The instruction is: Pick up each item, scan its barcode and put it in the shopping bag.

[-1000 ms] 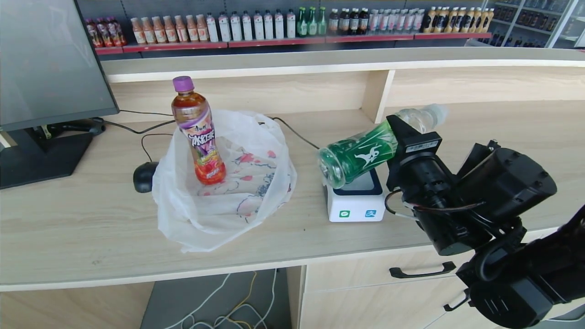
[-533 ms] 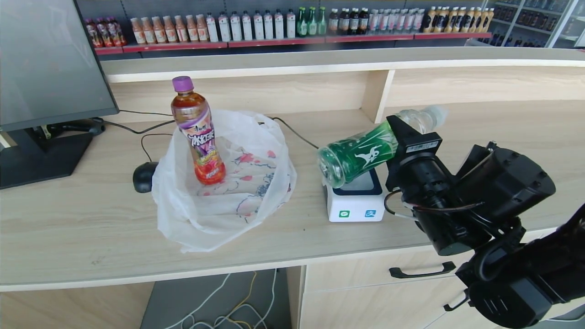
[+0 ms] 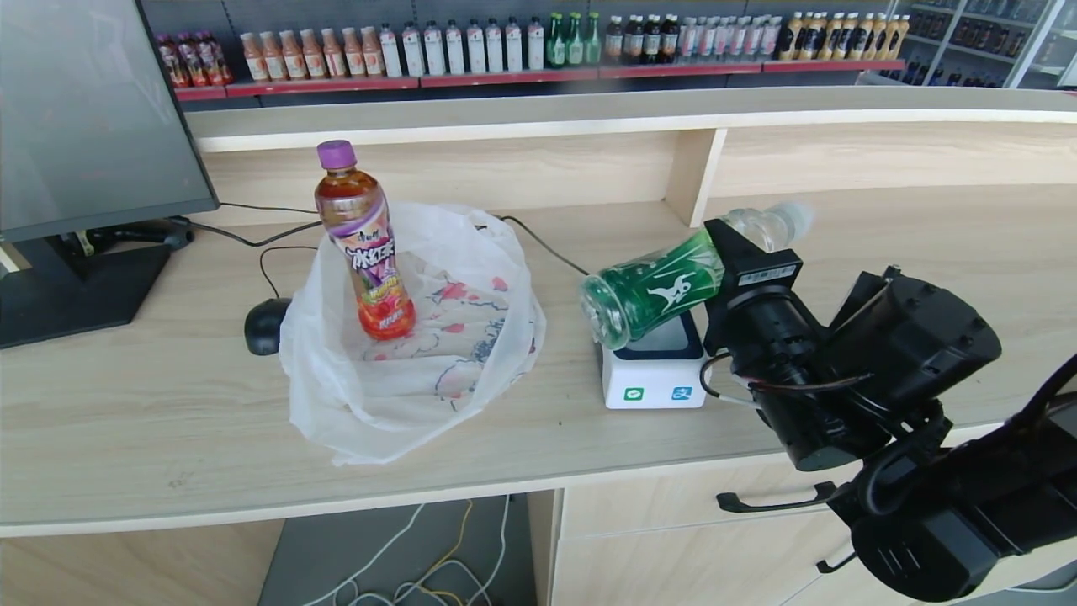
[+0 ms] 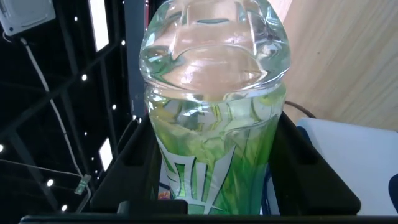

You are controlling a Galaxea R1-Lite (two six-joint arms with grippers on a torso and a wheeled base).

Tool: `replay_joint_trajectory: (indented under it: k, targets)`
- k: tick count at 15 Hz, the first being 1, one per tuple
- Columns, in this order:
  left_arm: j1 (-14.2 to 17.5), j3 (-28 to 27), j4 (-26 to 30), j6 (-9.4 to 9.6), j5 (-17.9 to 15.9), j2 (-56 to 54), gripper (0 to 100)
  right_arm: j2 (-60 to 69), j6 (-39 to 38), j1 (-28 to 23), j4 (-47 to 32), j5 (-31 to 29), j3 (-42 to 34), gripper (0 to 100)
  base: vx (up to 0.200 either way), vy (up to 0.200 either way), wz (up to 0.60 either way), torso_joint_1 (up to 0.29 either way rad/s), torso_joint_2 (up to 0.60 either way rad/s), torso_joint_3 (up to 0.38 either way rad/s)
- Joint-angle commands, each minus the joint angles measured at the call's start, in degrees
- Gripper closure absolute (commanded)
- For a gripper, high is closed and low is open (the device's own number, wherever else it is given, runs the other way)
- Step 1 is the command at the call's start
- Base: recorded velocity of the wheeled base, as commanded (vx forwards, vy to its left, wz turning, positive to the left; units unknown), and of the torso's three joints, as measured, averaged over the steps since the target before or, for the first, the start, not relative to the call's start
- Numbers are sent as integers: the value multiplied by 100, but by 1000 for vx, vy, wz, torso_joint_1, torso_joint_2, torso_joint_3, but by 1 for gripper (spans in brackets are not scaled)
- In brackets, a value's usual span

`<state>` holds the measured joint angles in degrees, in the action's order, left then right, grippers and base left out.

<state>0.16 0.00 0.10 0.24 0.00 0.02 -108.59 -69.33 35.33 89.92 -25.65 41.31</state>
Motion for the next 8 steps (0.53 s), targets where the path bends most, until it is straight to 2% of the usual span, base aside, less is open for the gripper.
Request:
replay_joint_trajectory:
  k: [1,5,8]
  targets:
    - [2,0,-1,2,0,-2,0,22,-2,18,8,-2,26,100,0,0,0,0,0,0]
    - [2,0,-1,2,0,-2,0,154,174,36,8,-2,26,100,0,0,0,0,0,0]
    - [2,0,-1,2,0,-2,0,462,1079,176,8,201,290,100,0,0,0,0,0,0]
